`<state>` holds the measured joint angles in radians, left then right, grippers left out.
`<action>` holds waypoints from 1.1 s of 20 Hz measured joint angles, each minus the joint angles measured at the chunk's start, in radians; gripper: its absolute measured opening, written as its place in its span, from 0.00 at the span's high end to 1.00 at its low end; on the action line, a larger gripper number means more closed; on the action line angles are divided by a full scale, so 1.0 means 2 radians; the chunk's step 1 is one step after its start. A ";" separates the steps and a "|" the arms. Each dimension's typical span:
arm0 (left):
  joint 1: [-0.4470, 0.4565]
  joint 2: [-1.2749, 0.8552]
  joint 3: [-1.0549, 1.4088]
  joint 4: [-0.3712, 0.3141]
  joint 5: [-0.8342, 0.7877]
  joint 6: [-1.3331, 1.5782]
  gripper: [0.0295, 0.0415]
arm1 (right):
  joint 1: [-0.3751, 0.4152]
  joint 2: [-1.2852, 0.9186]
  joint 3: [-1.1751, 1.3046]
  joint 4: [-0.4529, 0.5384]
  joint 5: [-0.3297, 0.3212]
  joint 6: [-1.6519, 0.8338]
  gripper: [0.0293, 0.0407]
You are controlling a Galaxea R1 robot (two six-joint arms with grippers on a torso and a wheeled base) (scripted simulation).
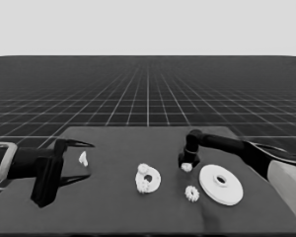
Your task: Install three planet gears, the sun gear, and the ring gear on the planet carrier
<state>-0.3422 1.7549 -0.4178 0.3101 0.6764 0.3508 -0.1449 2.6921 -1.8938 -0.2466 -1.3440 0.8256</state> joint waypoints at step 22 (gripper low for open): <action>0.000 0.000 0.000 0.000 0.000 0.000 0.25 | 0.087 -0.033 0.078 0.059 -0.064 0.034 0.83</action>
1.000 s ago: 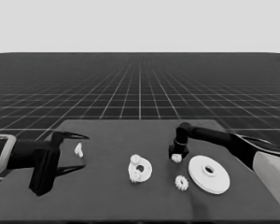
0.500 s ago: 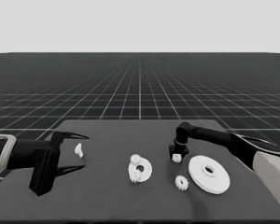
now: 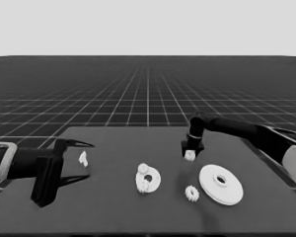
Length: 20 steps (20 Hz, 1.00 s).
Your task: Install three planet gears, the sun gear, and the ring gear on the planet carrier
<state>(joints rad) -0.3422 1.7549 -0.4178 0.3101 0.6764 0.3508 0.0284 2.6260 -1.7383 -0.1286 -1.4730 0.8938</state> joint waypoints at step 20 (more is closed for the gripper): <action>0.000 0.000 0.000 0.000 0.000 0.000 0.25 | -0.087 0.160 0.031 -0.097 -0.001 0.197 0.83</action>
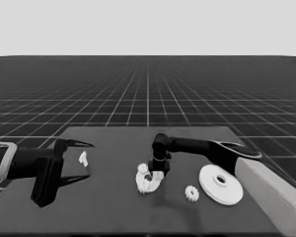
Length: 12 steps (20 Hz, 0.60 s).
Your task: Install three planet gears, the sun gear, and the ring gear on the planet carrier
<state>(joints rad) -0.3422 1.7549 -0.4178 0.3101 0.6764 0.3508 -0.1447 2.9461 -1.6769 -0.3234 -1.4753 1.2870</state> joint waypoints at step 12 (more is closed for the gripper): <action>0.000 0.000 0.000 0.000 0.000 0.000 0.25 | 0.048 -0.012 0.041 0.044 -0.021 0.024 0.19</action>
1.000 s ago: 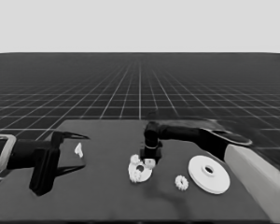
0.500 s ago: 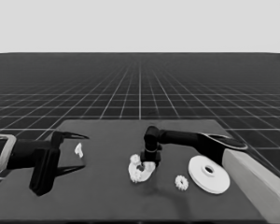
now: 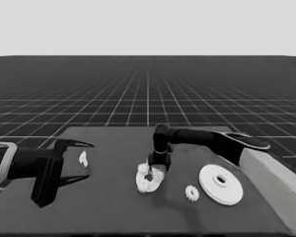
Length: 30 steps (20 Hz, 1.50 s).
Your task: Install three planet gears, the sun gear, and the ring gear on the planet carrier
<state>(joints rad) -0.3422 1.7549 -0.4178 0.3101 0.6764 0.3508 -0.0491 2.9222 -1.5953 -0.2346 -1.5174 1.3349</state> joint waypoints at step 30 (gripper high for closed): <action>0.000 0.000 0.000 0.000 0.000 0.000 0.25 | -0.093 -0.244 0.225 -0.091 0.030 -0.010 0.82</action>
<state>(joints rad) -0.3422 1.7549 -0.4178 0.3101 0.6764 0.3508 -0.2359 2.4336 -1.1443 -0.4164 -1.4566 1.3140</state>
